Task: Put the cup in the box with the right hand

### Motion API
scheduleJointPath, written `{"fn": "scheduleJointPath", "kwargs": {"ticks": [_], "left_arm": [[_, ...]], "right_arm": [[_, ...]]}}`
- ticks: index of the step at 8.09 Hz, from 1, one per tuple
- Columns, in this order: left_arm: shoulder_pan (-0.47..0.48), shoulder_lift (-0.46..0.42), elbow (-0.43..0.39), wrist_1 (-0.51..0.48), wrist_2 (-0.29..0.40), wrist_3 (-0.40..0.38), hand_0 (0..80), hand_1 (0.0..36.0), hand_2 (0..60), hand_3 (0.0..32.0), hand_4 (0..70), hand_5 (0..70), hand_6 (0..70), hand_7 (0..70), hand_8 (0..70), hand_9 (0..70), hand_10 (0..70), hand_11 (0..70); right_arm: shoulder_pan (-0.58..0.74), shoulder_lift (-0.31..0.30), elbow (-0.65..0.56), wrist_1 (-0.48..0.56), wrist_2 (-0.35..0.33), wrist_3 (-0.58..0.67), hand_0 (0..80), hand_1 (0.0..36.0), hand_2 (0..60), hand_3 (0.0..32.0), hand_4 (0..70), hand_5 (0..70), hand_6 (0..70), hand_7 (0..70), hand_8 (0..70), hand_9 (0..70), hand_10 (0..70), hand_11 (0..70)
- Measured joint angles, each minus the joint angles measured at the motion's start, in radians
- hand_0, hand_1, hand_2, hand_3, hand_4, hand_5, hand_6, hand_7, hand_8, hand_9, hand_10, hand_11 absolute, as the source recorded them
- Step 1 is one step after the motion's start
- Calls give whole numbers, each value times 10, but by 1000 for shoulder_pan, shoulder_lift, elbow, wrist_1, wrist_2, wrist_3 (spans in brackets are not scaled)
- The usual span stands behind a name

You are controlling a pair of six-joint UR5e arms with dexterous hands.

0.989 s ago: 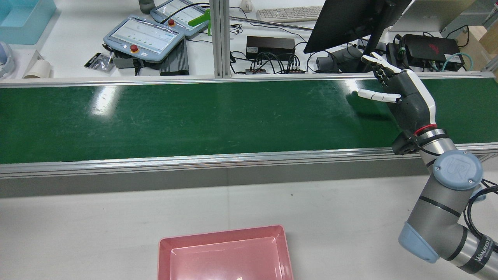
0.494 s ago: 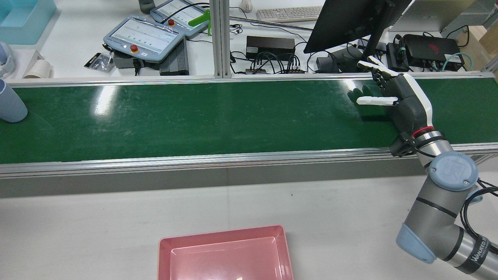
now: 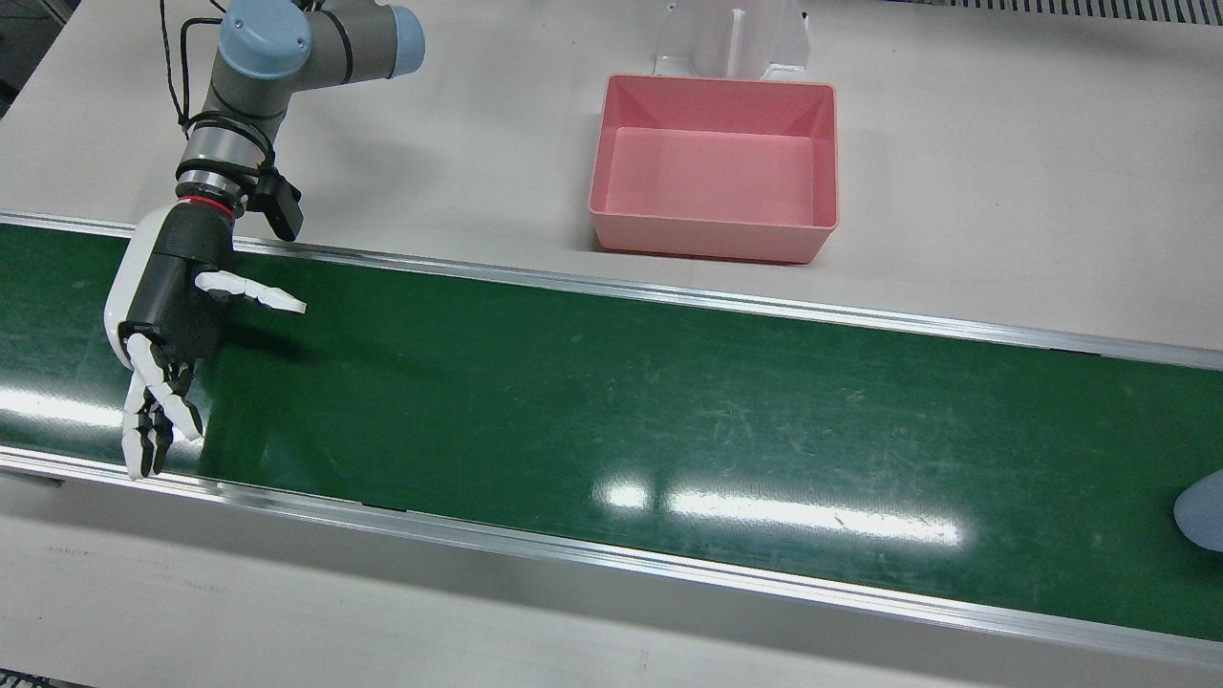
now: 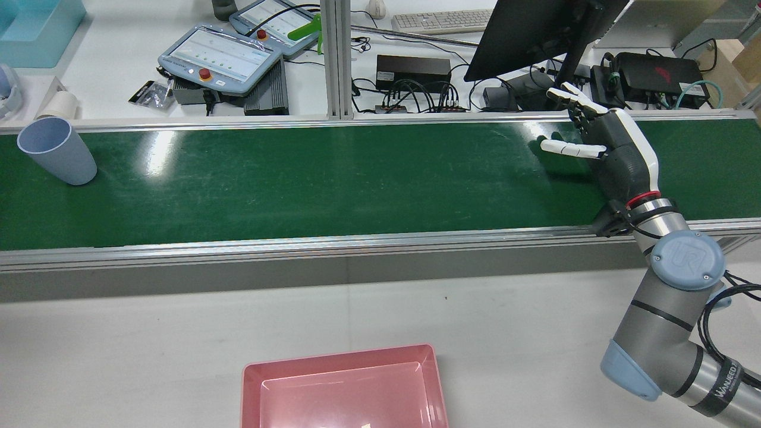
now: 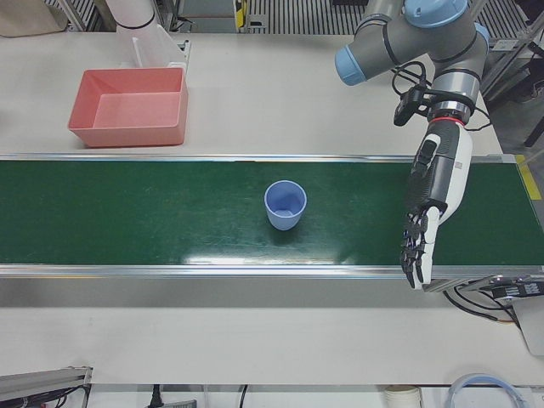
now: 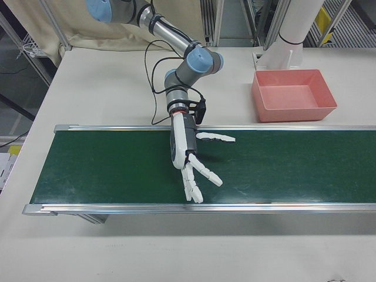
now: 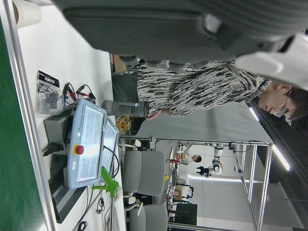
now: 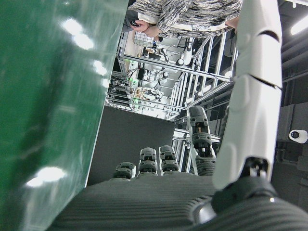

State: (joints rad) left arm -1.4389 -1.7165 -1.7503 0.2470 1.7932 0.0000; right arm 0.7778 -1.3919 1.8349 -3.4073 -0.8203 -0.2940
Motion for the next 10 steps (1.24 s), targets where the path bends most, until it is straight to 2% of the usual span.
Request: {"fn": "scheduleJointPath", "kwargs": {"ticks": [1, 2, 5, 6, 7, 8, 9, 10], "left_arm": [[0, 0, 0, 0, 0, 0, 0, 0, 0, 0, 0, 0, 0, 0, 0, 0, 0, 0], [0, 0, 0, 0, 0, 0, 0, 0, 0, 0, 0, 0, 0, 0, 0, 0, 0, 0], [0, 0, 0, 0, 0, 0, 0, 0, 0, 0, 0, 0, 0, 0, 0, 0, 0, 0], [0, 0, 0, 0, 0, 0, 0, 0, 0, 0, 0, 0, 0, 0, 0, 0, 0, 0], [0, 0, 0, 0, 0, 0, 0, 0, 0, 0, 0, 0, 0, 0, 0, 0, 0, 0], [0, 0, 0, 0, 0, 0, 0, 0, 0, 0, 0, 0, 0, 0, 0, 0, 0, 0], [0, 0, 0, 0, 0, 0, 0, 0, 0, 0, 0, 0, 0, 0, 0, 0, 0, 0], [0, 0, 0, 0, 0, 0, 0, 0, 0, 0, 0, 0, 0, 0, 0, 0, 0, 0]], "right_arm": [[-1, 10, -4, -1, 12, -6, 569, 195, 30, 0, 139, 71, 49, 151, 56, 114, 23, 57], [-1, 21, -9, -1, 18, -11, 581, 178, 0, 0, 161, 71, 48, 150, 55, 112, 20, 51], [0, 25, -12, -2, 20, -10, 550, 222, 152, 0, 84, 71, 47, 147, 55, 111, 14, 44], [0, 24, -12, -2, 20, -9, 572, 185, 30, 0, 139, 70, 48, 149, 55, 112, 15, 45], [1, 24, -16, -2, 20, -10, 546, 218, 152, 0, 101, 69, 48, 153, 55, 114, 18, 49], [4, 24, -20, -1, 20, -10, 575, 173, 0, 0, 163, 69, 49, 154, 56, 115, 20, 51], [7, 25, -22, -1, 20, -12, 555, 199, 95, 0, 146, 68, 49, 158, 55, 114, 21, 53], [8, 28, -31, -1, 20, -13, 562, 190, 62, 0, 161, 67, 50, 159, 55, 114, 22, 54]]}}
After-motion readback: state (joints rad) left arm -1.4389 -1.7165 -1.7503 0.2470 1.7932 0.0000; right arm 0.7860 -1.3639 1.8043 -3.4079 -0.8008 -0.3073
